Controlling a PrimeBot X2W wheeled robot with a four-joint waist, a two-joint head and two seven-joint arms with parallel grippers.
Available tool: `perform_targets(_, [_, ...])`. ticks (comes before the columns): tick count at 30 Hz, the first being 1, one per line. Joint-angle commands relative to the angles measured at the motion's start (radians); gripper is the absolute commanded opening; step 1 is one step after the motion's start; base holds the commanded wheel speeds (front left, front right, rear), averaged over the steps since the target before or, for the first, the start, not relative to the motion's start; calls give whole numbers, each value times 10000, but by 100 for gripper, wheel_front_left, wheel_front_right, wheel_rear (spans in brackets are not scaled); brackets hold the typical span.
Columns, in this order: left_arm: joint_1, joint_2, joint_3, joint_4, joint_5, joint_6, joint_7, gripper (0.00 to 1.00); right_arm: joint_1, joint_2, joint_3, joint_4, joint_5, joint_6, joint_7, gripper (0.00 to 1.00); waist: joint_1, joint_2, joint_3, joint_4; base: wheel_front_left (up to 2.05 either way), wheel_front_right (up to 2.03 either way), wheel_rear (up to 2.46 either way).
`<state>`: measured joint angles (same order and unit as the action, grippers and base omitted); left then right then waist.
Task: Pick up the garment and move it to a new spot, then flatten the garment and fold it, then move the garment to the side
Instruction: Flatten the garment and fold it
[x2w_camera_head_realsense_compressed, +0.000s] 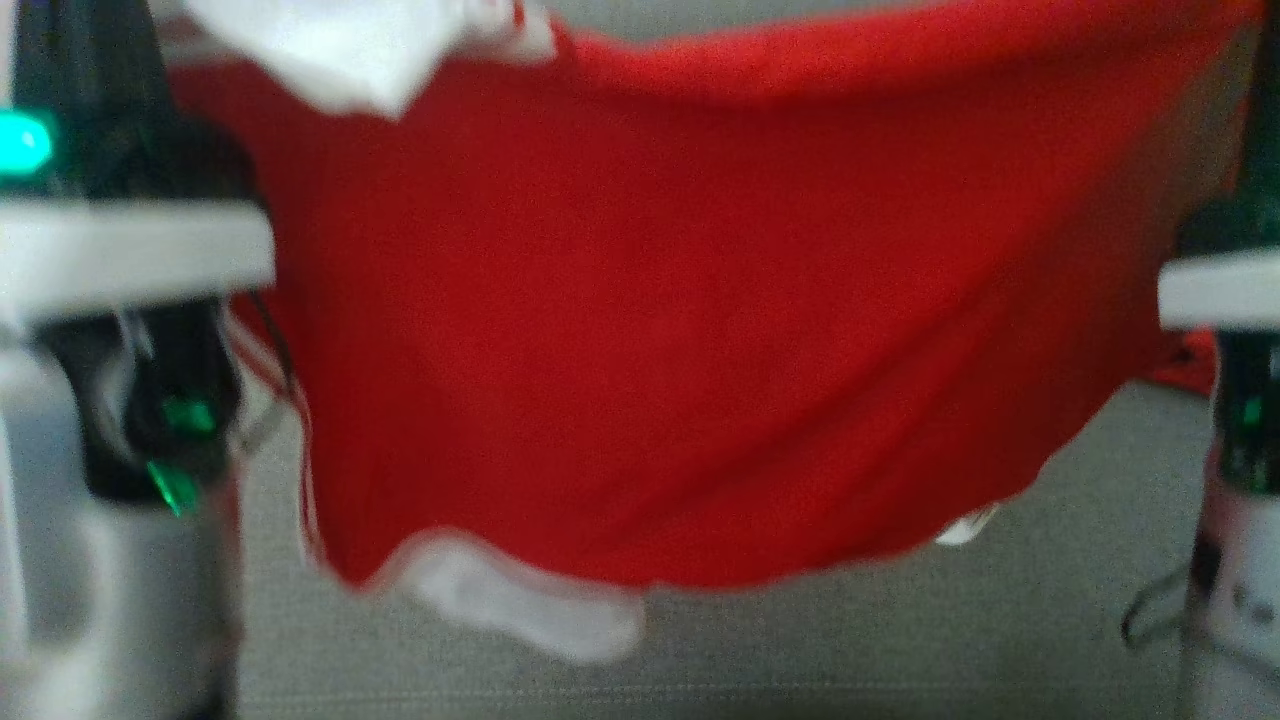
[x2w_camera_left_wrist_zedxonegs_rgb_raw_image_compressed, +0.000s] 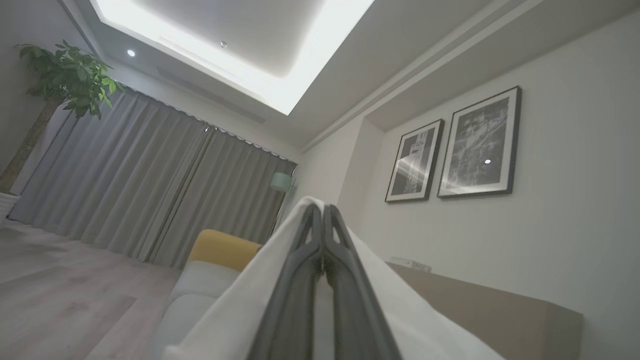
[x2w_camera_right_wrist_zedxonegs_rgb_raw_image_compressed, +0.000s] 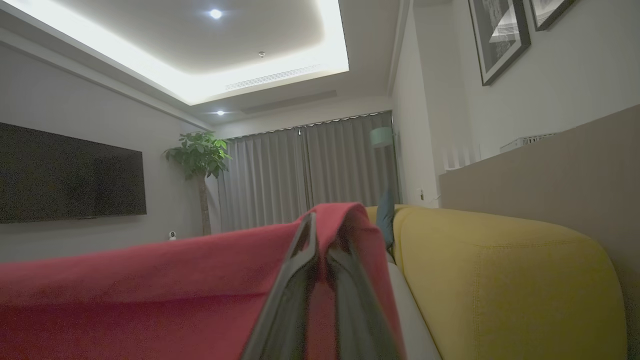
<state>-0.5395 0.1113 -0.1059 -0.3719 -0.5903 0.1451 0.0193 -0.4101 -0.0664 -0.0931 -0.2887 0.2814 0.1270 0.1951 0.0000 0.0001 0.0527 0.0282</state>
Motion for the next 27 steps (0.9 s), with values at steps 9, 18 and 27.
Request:
perform_targets(9, [-5564,1743,678,3878,439,-976,318,0,-7050,-778,729,3497,-760,37,521,0,0,-1,3706,-54,0,0,0])
perform_targets(18, [-9244,1589,654,7780,723,-1586,-1645,0,-10670,-1350,469,7701,-1524,37,-1886,0,0,-1,5068,381,0,0,0])
perform_targets(27, [-9134,1163,143,10017,935,-2354,-2682,0,-10672,-1662,1892,10035,-757,37,-3555,0,0,-1,5483,808,0,0,0])
